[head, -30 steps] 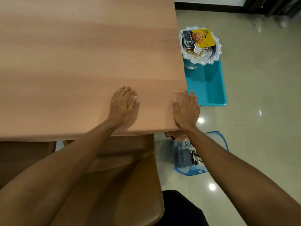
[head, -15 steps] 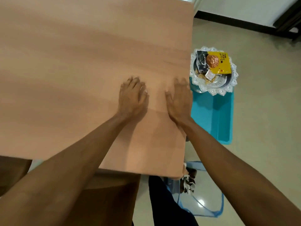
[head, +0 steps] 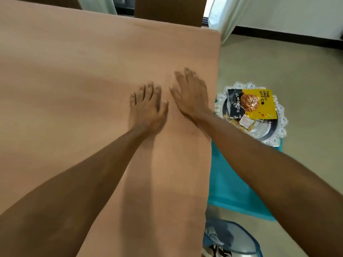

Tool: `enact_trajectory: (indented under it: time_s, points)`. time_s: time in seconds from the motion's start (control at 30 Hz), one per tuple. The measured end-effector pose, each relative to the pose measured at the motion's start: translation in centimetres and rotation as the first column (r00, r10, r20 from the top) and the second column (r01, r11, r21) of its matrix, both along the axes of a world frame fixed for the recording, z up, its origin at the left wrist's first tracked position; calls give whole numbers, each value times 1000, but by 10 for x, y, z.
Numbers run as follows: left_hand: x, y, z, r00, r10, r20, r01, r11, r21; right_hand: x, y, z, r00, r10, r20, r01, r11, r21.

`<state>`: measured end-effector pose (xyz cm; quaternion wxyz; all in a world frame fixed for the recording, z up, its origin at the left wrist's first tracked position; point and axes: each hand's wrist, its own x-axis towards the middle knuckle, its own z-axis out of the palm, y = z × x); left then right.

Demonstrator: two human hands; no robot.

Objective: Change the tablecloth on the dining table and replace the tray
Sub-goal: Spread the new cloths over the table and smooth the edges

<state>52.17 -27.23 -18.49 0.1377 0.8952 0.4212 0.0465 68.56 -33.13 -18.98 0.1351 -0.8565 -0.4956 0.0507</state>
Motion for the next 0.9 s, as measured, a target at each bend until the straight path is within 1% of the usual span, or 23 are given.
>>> enact_trajectory:
  time_s: [0.13, 0.2, 0.27, 0.33, 0.47, 0.53, 0.57, 0.63, 0.7, 0.73, 0.8, 0.9]
  points:
    - [3, -1, -2, 1000, 17, -23, -17, 999, 33, 62, 51, -2, 998, -61, 16, 62, 994, -89]
    - [3, 0, -3, 999, 12, -30, -10, 998, 55, 94, 64, 1, 989, -147, -4, 146, 985, -93]
    - [2, 1, -5, 1000, 12, -26, -9, 997, 83, 118, 73, 2, 969, -241, -62, 234, 968, -95]
    - [2, 1, -6, 1000, 8, -25, -6, 995, 102, 128, 75, 1, 955, -282, -86, 274, 957, -94]
    - [3, 2, -4, 999, 16, -44, -11, 995, 100, 131, 79, 4, 948, -303, -100, 295, 952, -85]
    - [2, 3, -4, 998, 14, -54, -9, 996, 94, 122, 78, 8, 944, -322, -67, 317, 945, -81]
    - [3, 2, -4, 998, 13, -54, -8, 996, 88, 112, 73, 9, 953, -302, -39, 299, 952, -58]
    - [3, 1, -3, 998, 12, -54, -8, 997, 73, 80, 56, 14, 980, -197, -11, 198, 980, 13]
    - [4, -1, -3, 999, 20, -44, -17, 998, 59, 42, 35, 15, 993, -111, -31, 112, 992, 54]
    - [2, -5, -2, 999, 19, -38, -17, 999, 43, 23, 19, 13, 996, -89, -30, 90, 995, 38]
    - [-5, -14, -3, 999, 9, -45, -9, 1000, 14, -8, -7, 4, 998, -62, 19, 62, 998, -11]
    - [-32, -45, -1, 996, -50, -80, 49, 999, -15, -43, -51, -6, 996, -82, 47, 83, 996, -21]
